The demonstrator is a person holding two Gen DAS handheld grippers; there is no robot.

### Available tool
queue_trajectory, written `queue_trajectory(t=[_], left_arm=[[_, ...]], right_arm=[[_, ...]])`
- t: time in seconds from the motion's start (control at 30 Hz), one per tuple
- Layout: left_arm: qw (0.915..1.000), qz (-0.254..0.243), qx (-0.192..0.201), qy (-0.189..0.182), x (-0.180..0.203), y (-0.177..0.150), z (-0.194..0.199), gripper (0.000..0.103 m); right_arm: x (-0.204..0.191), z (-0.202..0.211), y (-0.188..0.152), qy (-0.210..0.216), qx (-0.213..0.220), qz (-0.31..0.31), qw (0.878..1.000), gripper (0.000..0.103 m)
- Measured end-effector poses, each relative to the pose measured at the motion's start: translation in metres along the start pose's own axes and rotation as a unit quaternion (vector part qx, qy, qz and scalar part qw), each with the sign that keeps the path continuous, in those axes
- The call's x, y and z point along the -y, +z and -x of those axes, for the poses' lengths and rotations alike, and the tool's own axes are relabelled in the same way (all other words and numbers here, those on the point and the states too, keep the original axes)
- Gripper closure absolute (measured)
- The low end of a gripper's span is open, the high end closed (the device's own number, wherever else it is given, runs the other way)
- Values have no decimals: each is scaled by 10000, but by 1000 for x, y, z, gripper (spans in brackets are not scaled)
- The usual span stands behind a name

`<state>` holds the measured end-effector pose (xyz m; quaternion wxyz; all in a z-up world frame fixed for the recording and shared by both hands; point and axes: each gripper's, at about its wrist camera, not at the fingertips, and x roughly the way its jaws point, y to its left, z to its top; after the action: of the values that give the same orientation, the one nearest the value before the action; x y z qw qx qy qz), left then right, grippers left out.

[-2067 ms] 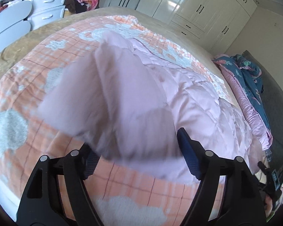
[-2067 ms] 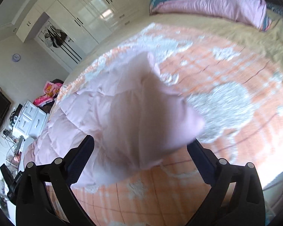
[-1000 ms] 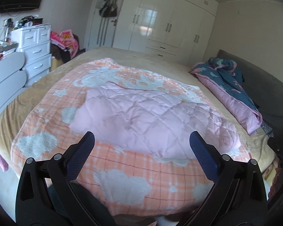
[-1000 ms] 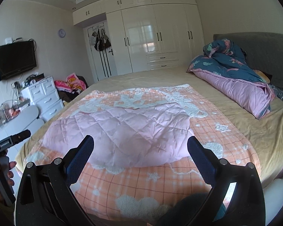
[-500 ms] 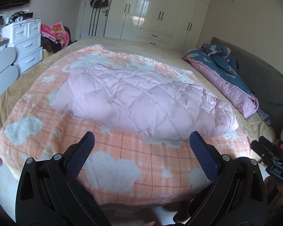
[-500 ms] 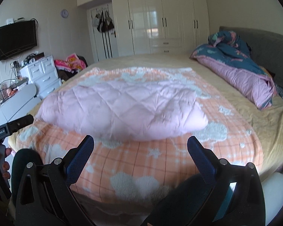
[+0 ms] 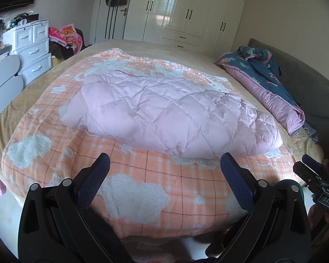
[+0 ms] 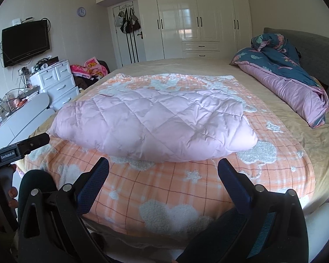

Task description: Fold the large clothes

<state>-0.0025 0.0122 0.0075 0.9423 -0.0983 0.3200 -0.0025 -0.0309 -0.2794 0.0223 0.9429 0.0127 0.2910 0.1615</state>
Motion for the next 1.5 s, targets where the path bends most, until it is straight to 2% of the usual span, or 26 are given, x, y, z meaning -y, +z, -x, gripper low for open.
queue_trajectory(t=[1.5], left_arm=[[9998,-184,89,34,7,0,10,9]], right_arm=[[0,7,3,-13,91,25,10000,4]])
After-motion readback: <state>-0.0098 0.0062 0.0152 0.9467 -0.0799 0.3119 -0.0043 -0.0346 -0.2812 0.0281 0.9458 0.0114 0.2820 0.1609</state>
